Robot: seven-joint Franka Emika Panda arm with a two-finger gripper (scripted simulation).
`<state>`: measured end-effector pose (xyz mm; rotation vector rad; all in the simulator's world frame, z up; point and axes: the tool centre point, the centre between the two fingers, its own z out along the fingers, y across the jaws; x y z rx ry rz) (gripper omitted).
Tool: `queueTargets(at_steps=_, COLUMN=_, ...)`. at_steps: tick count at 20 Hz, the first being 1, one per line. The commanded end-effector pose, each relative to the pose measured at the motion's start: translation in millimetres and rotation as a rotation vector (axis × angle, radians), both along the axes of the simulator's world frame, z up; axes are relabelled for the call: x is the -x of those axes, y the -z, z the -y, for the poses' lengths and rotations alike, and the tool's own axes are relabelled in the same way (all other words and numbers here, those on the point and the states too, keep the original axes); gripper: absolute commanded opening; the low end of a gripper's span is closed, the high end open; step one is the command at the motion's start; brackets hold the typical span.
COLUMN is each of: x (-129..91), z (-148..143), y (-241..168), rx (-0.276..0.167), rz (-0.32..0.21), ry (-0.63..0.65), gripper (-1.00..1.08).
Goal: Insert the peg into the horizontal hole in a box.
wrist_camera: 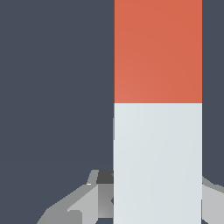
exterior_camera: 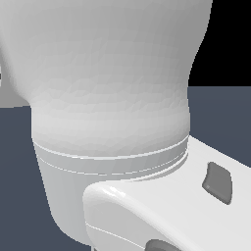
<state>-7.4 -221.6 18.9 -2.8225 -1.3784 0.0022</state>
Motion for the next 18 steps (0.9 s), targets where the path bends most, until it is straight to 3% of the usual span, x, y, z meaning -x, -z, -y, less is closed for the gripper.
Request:
queueTargets(at_steps=1, x=-3.1, z=-3.6, y=-2.3, rx=0.000, rz=0.001, ry=-0.011, gripper=-1.00)
queueTargets(at_steps=9, x=-39.2, z=-56.3, y=-30.7, rx=0.002, rz=0.001, ry=-0.171, gripper=-1.00)
queueTargets(at_steps=14, x=-71.8, z=-130.2, y=-65.9, rx=0.003, rz=0.001, ry=-0.373, gripper=-1.00)
queueTargets(at_steps=18, x=-86.0, z=-190.5, y=-92.4, rx=0.003, rz=0.001, ry=-0.528, gripper=-1.00)
